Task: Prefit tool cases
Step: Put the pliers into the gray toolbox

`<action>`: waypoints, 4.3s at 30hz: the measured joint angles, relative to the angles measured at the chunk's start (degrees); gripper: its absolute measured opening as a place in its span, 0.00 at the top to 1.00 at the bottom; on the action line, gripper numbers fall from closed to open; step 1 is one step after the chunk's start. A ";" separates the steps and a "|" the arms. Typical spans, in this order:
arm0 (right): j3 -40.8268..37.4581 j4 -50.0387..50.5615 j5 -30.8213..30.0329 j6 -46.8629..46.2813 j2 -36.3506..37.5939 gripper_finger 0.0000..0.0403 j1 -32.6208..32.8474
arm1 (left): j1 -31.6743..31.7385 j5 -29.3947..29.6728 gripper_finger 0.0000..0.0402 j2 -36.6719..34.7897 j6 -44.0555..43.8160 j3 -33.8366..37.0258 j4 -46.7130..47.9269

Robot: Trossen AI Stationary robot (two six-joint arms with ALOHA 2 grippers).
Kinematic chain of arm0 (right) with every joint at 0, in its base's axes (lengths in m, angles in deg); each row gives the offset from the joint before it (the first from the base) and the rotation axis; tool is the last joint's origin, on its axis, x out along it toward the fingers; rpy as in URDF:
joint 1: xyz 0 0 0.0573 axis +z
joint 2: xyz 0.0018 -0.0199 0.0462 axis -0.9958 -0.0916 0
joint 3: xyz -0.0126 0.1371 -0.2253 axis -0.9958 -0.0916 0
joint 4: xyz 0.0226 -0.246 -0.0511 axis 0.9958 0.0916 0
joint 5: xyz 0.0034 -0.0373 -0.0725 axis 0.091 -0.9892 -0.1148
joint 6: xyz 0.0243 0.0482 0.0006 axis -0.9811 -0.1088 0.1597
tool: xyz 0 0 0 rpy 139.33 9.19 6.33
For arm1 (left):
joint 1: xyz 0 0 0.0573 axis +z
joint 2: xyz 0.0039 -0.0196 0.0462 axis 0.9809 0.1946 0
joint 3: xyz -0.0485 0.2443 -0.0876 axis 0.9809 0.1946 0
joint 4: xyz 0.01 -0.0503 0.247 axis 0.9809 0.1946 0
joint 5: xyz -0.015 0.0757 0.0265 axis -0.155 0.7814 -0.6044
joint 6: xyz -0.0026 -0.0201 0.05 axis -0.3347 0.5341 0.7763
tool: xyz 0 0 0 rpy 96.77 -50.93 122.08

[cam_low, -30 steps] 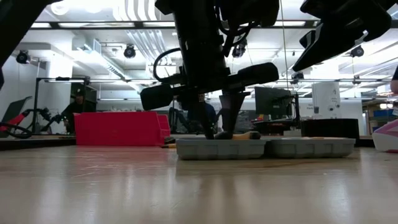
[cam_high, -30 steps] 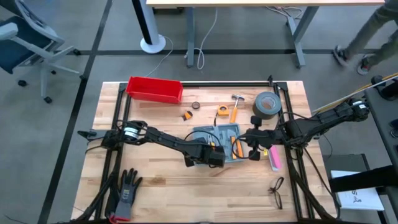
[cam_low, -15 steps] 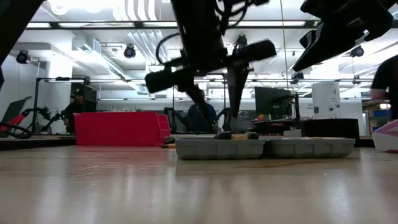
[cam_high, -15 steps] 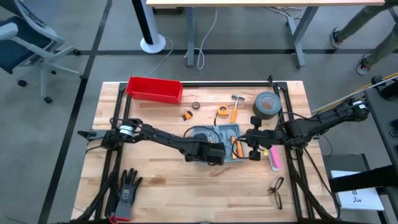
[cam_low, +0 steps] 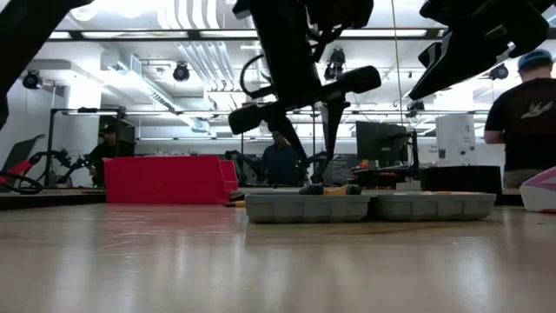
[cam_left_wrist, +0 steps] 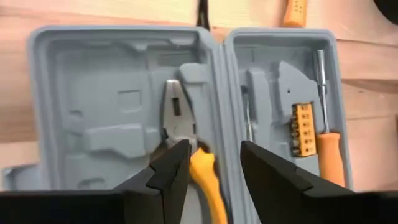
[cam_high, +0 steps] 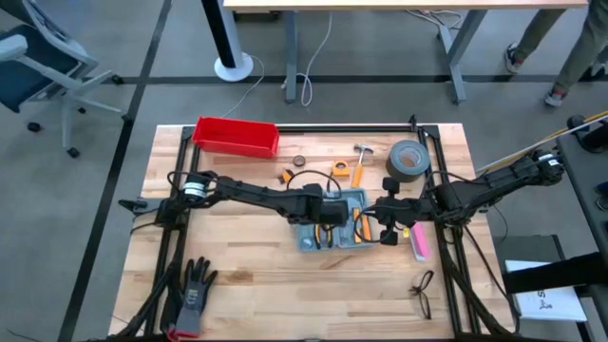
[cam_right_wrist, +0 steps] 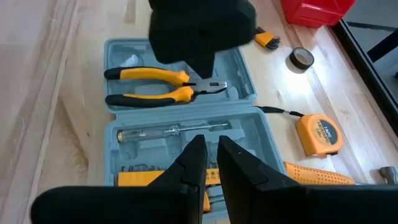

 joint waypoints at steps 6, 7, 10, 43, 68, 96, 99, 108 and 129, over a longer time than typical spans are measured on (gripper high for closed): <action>0.00 0.02 -0.05 0.00 0.00 0.94 0.00 | 0.84 -3.42 0.66 0.46 2.64 0.00 -1.52; 0.00 0.05 -0.04 0.00 0.00 0.94 0.00 | 0.85 -3.42 0.67 0.46 2.81 0.00 -1.50; 0.00 0.03 -0.04 0.04 0.00 0.94 0.00 | 0.85 -3.45 0.69 0.46 3.34 0.00 -1.36; 0.02 0.03 -0.02 0.21 0.08 0.94 0.00 | 3.27 -9.62 0.78 0.28 10.99 8.55 -9.80; -0.50 1.81 5.15 7.93 3.96 0.94 -0.02 | 1.57 -14.58 0.81 -0.15 43.96 0.40 -6.94; 1.27 -0.08 2.38 -5.24 4.04 0.94 -0.13 | -0.74 -18.33 0.81 -0.26 59.10 8.74 -0.70; 1.27 -0.02 2.38 -6.12 4.02 0.94 -0.13 | -1.02 -18.33 0.81 -0.57 59.03 7.73 0.69; 1.27 -0.01 2.19 -7.23 4.02 0.94 -0.13 | -1.19 -16.87 0.81 -3.23 59.00 3.43 -0.63; 1.20 -0.03 1.28 -8.99 4.03 0.94 -0.13 | 0.19 -17.24 0.81 2.74 64.27 3.87 -8.33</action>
